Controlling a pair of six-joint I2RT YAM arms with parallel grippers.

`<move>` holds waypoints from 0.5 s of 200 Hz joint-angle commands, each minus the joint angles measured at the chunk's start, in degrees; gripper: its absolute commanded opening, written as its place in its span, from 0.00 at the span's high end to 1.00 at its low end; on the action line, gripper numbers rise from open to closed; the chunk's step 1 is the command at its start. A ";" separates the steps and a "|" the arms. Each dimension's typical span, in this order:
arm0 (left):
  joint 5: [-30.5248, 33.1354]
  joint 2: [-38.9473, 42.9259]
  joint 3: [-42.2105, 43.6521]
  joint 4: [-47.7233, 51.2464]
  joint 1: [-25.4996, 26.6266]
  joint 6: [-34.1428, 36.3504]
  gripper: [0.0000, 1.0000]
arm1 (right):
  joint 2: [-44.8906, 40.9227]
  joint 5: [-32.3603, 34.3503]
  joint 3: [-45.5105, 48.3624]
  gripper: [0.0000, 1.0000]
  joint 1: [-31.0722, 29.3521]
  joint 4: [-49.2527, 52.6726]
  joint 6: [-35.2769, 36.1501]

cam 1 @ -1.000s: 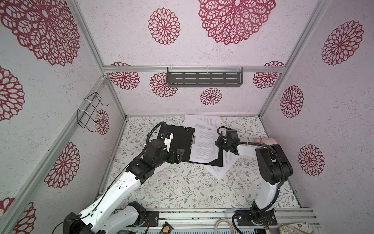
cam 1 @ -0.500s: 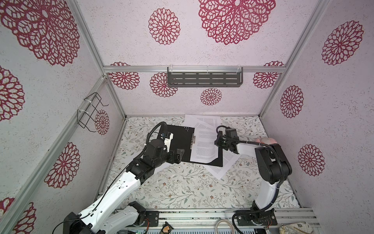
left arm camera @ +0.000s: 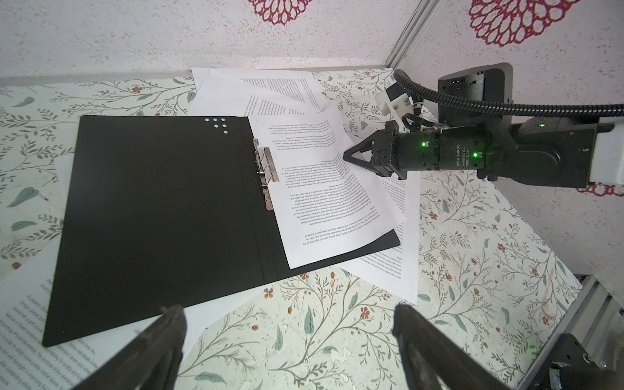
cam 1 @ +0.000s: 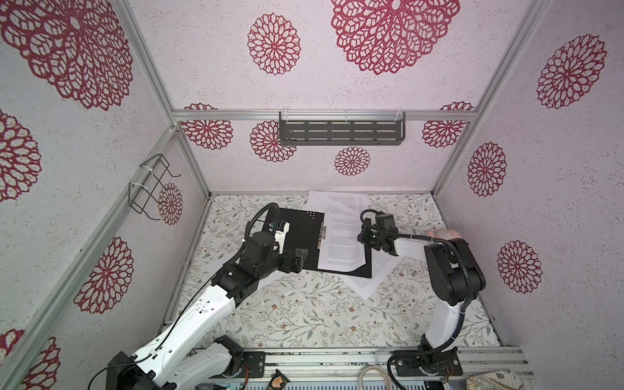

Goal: Put the files into the folder

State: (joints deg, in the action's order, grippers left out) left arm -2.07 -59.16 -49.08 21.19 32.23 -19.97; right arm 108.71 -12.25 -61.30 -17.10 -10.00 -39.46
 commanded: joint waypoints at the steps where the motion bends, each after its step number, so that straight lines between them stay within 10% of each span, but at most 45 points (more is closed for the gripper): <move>1: -0.11 -0.08 -0.93 -0.17 -0.21 0.63 0.02 | 0.28 -0.58 -1.46 1.00 -0.37 0.42 1.32; 100: -1.39 0.41 -0.78 -0.65 -0.24 0.64 0.01 | 0.21 1.64 -3.04 0.77 -0.36 4.36 1.70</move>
State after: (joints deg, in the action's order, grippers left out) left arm -2.37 -59.16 -49.08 21.30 32.23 -19.97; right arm 108.81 -11.99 -62.35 -17.10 -7.49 -38.54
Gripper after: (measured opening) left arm 0.985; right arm 0.201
